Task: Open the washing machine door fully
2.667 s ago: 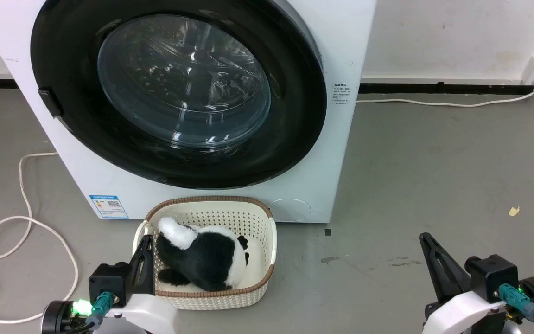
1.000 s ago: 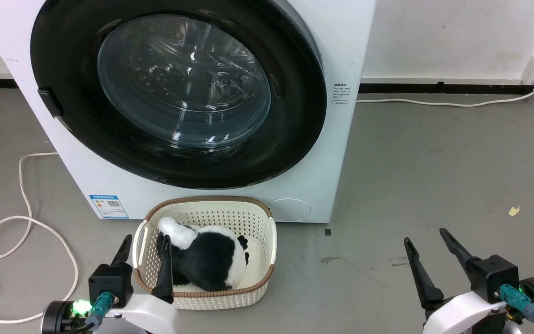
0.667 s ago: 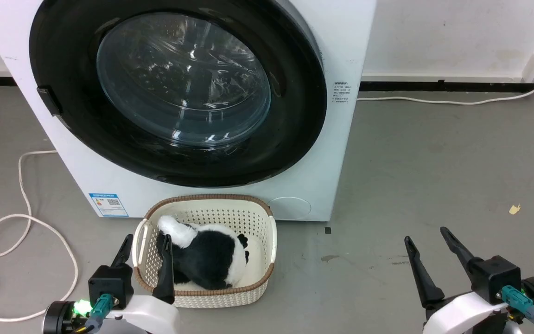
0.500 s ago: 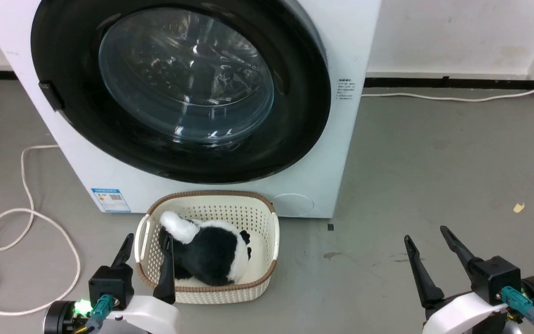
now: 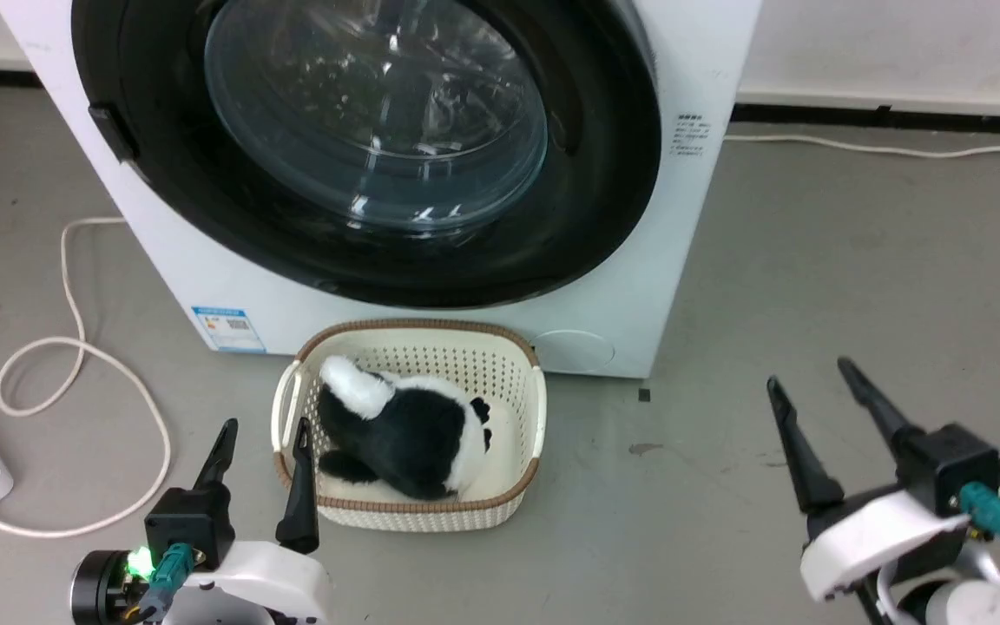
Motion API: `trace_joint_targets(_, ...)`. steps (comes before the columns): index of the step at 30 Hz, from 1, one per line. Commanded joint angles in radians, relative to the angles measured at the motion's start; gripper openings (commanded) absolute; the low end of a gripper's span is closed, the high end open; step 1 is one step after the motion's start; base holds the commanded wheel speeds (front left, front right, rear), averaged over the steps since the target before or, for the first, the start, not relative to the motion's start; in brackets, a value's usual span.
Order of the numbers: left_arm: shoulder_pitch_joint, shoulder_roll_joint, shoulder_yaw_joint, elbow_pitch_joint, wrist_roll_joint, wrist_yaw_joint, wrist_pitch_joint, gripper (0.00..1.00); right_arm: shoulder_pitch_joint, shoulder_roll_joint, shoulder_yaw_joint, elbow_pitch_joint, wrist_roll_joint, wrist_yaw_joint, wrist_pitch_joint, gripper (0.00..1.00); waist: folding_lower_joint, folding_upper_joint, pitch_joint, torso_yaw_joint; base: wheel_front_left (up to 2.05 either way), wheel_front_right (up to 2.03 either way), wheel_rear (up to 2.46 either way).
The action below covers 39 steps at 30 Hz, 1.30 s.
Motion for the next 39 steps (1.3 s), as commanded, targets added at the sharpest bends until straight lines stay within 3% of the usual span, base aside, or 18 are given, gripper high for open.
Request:
trace_joint_targets(1, -0.015, 0.001, 0.001, -0.004, -0.007, -0.001, -0.011, 1.00, -0.021, -0.009, 0.001, -0.007, 0.005, 0.000, 0.001, 1.00, -0.0001, -0.0001, 0.007, 0.006, 0.00, 0.00, 0.00)
trace_joint_targets(4, -0.023, 0.001, 0.002, -0.006, -0.013, -0.003, -0.017, 1.00, -0.052, -0.015, -0.002, -0.008, 0.020, 0.000, 0.009, 1.00, -0.0001, -0.0001, 0.022, 0.015, 0.00, 0.00, 0.00)
trace_joint_targets(5, -0.028, 0.001, 0.002, -0.007, -0.016, -0.005, -0.021, 1.00, -0.075, -0.016, -0.009, -0.007, 0.034, 0.000, 0.014, 0.92, -0.0001, -0.0001, 0.033, 0.021, 0.00, 0.00, 0.00)
trace_joint_targets(6, -0.028, 0.001, 0.002, -0.007, -0.016, -0.005, -0.021, 1.00, -0.075, -0.016, -0.009, -0.007, 0.034, 0.000, 0.014, 0.92, -0.0001, -0.0001, 0.033, 0.021, 0.00, 0.00, 0.00)
trace_joint_targets(7, -0.032, 0.001, 0.002, -0.007, -0.018, -0.005, -0.023, 1.00, -0.087, -0.016, -0.012, -0.006, 0.042, 0.000, 0.017, 0.43, -0.0001, -0.0001, 0.038, 0.025, 0.00, 0.00, 0.00)
trace_joint_targets(9, -0.038, 0.001, 0.003, -0.007, -0.022, -0.006, -0.027, 1.00, -0.111, -0.017, -0.020, -0.003, 0.057, 0.000, 0.023, 0.00, -0.0001, -0.0001, 0.047, 0.032, 0.00, 0.00, 0.00)
trace_joint_targets(23, -0.069, 0.001, 0.016, -0.013, -0.047, -0.008, -0.057, 1.00, -0.316, 0.014, -0.148, 0.068, 0.217, 0.000, 0.126, 0.00, -0.0001, -0.0001, 0.111, 0.081, 0.00, 0.00, 0.00)
trace_joint_targets(39, -0.114, 0.001, 0.001, -0.020, -0.079, -0.019, -0.090, 1.00, -0.618, 0.028, -0.310, 0.291, 0.406, -0.001, 0.329, 0.00, -0.0001, -0.0001, 0.204, 0.144, 0.00, 0.00, 0.00)
